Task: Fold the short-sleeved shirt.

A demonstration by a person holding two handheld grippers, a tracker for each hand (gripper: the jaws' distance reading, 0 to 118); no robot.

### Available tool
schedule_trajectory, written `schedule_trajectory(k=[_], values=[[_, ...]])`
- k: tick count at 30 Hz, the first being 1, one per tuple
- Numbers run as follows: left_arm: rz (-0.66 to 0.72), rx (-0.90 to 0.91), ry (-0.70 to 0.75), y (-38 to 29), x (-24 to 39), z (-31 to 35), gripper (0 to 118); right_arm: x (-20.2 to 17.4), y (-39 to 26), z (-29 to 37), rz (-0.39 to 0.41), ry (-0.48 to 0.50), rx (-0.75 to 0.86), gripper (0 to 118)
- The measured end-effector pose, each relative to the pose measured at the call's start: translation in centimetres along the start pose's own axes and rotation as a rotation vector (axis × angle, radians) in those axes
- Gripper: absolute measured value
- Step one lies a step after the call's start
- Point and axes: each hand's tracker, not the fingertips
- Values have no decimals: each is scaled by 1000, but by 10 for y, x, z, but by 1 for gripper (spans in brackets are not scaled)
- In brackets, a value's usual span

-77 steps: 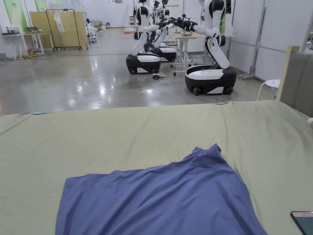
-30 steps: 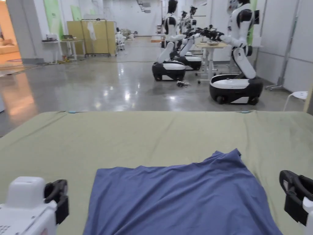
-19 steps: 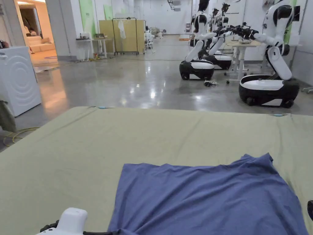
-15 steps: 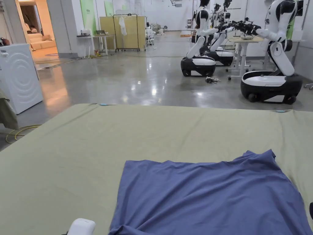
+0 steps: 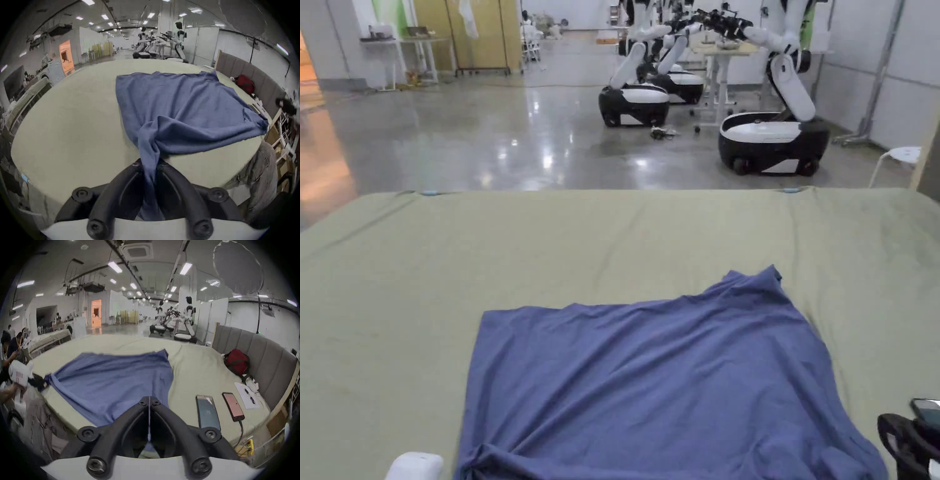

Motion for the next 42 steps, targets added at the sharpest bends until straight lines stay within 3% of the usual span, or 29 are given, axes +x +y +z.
schedule_trajectory(k=[3,4,5,8,10,11,12,13,18,22,28,33,38,42], values=[[-3,-12,-21,-3,-3,-2,12,13,-25,-19,-12,28,-160,52],[1,-18,-24,-2,-3,-4,12,16,-36,-31,-22,14,-228,84],[2,-19,-25,-2,-3,-5,12,17,-45,-41,-20,10,-283,107],[5,-19,-20,-2,-2,-5,12,16,-67,-55,2,18,-313,110],[3,-17,-14,-2,0,-4,12,14,-72,-56,-18,43,-324,104],[10,-19,-11,-1,0,-2,12,14,-73,-54,-44,62,-300,83],[31,-21,-8,0,0,-2,12,13,-71,-50,-62,78,-257,24],[61,-20,-15,1,0,0,12,11,-70,-49,-69,70,-240,9],[81,6,-30,8,-3,13,12,9,-53,-32,-39,74,-199,9],[83,80,-60,20,-8,45,12,14,-32,-3,-101,82,-92,9],[83,158,-67,34,-5,95,12,10,-7,49,-133,28,69,9],[125,172,-72,41,-14,115,12,12,9,72,-170,29,102,9],[141,121,-95,55,-23,94,12,24,28,38,-220,45,63,9],[75,-22,-112,83,-33,40,12,40,47,-45,-189,99,-77,9]])
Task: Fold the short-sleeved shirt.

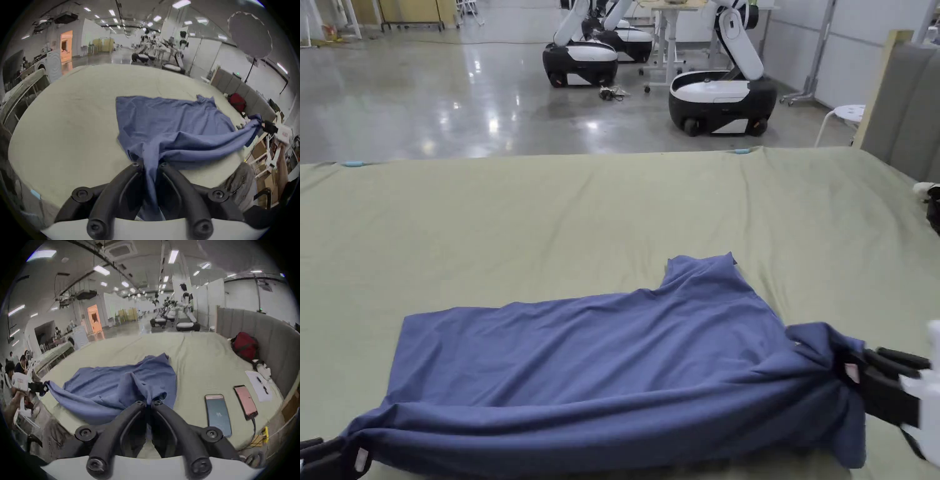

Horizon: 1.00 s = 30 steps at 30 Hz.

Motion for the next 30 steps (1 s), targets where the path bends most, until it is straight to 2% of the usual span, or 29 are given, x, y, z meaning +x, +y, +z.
schedule_trajectory(k=[4,6,9,10,11,12,13,14,15,16,17,18,20,23,25,28,29,30], values=[[-3,-92,15,35,-17,-53,12,7,25,-87,110,-42,-170,9],[-9,-132,26,51,-24,-74,12,9,33,-126,176,-29,-244,9],[-33,-179,46,68,-25,-99,13,10,42,-172,216,-51,-333,11],[-50,-204,52,71,-27,-107,18,10,43,-186,233,-62,-366,14],[-57,-213,59,74,-26,-113,32,10,43,-197,244,-82,-386,19],[-71,-219,72,76,-26,-120,68,10,41,-203,252,-107,-400,30],[-75,-231,89,76,-26,-126,99,10,39,-209,264,-125,-405,42],[-71,-237,105,75,-28,-130,118,10,36,-213,259,-146,-402,54],[-54,-237,109,73,-30,-135,115,11,33,-214,256,-166,-396,67],[-28,-225,97,69,-34,-136,115,13,28,-212,263,-200,-376,74],[-23,-128,72,68,-37,-128,115,14,25,-209,261,-228,-351,81],[58,-109,49,61,-41,-123,115,14,23,-203,262,-262,-319,83],[167,-67,25,52,-46,-110,115,14,20,-186,246,-323,-242,83],[301,23,-49,39,-44,-76,115,3,23,-138,243,-370,-31,83],[272,133,-72,32,-39,-41,115,-6,27,-98,202,-354,106,83],[125,309,15,16,-21,13,112,-21,26,-39,163,-320,275,83],[114,370,49,7,-14,30,108,-27,23,-22,160,-324,323,82],[88,420,75,-1,-11,45,94,-33,20,-6,154,-322,361,68]])
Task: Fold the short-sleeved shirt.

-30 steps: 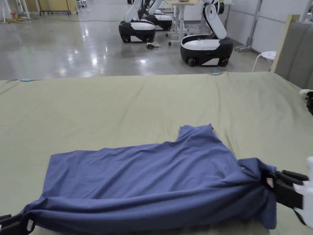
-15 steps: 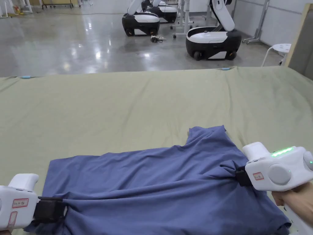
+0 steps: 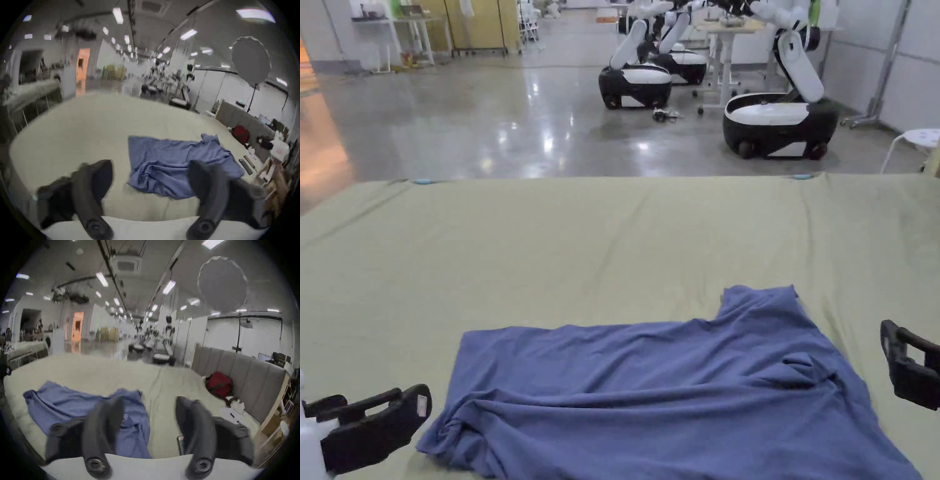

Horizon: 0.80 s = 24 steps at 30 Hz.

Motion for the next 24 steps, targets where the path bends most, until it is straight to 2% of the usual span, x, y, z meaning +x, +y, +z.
schedule_trajectory(k=[1,2,3,6,9,12,14,17,21,22,23,24], values=[[-28,43,16,-2,3,17,74,0,3,18,-6,10,34,39],[-39,70,48,-3,6,30,41,-2,4,30,-10,4,64,3],[-56,71,53,-5,7,39,0,-4,5,40,-15,-47,80,3],[-9,82,32,-12,8,58,0,-5,5,63,-76,24,85,3],[42,77,26,-26,9,58,0,-10,1,70,-63,17,61,3],[-58,-25,42,-42,9,40,0,-17,-3,71,-31,73,15,3],[-34,-102,10,-51,8,24,0,-21,-8,71,-4,78,-3,3],[-8,-222,-20,-65,5,-8,3,-25,-14,67,-6,97,-33,3],[-21,-386,34,-73,-1,-69,9,-30,-20,57,-5,112,-70,3],[1,-394,39,-74,-5,-85,21,-30,-21,54,2,107,-82,3],[24,-421,34,-74,-10,-101,55,-31,-23,51,3,106,-91,3],[56,-477,67,-75,-13,-118,110,-30,-25,49,-2,111,-98,3]])
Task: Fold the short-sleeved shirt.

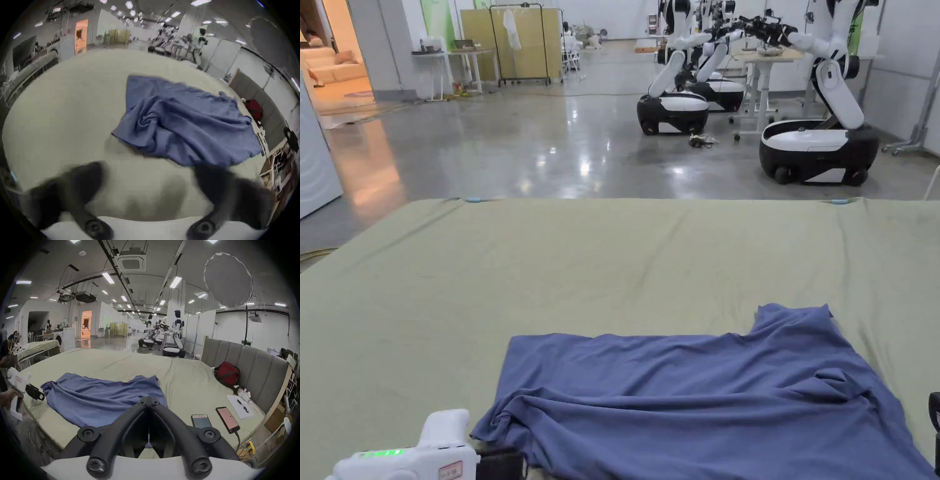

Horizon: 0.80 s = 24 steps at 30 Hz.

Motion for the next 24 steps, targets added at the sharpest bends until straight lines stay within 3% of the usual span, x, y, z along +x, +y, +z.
schedule_trajectory(k=[1,5,7,8,10,13,15,20,21,22,24], values=[[27,-65,6,7,-2,-15,118,0,-1,-2,-4,4,-8,3],[8,29,-30,26,13,-15,118,4,-7,-9,7,-16,-30,3],[-5,-26,-16,36,22,-20,116,9,-9,-17,-10,-10,-59,3],[1,-41,-11,37,22,-28,107,9,-9,-18,-16,-7,-66,3],[-16,-21,45,36,28,-24,80,10,-10,-19,-15,-14,-67,3],[-68,-21,4,32,28,-15,19,11,-11,-19,-3,-17,-73,3],[2,-39,-117,32,27,-10,14,15,-12,-22,0,-24,-83,3],[-23,-57,-112,29,19,-3,14,33,-26,-35,-27,24,-138,4],[4,-60,-137,28,14,-2,14,37,-31,-42,-23,41,-183,14],[48,-55,-166,27,10,0,14,45,-38,-51,-24,74,-221,36],[67,-44,-185,26,7,3,14,56,-53,-70,-40,114,-298,107]])
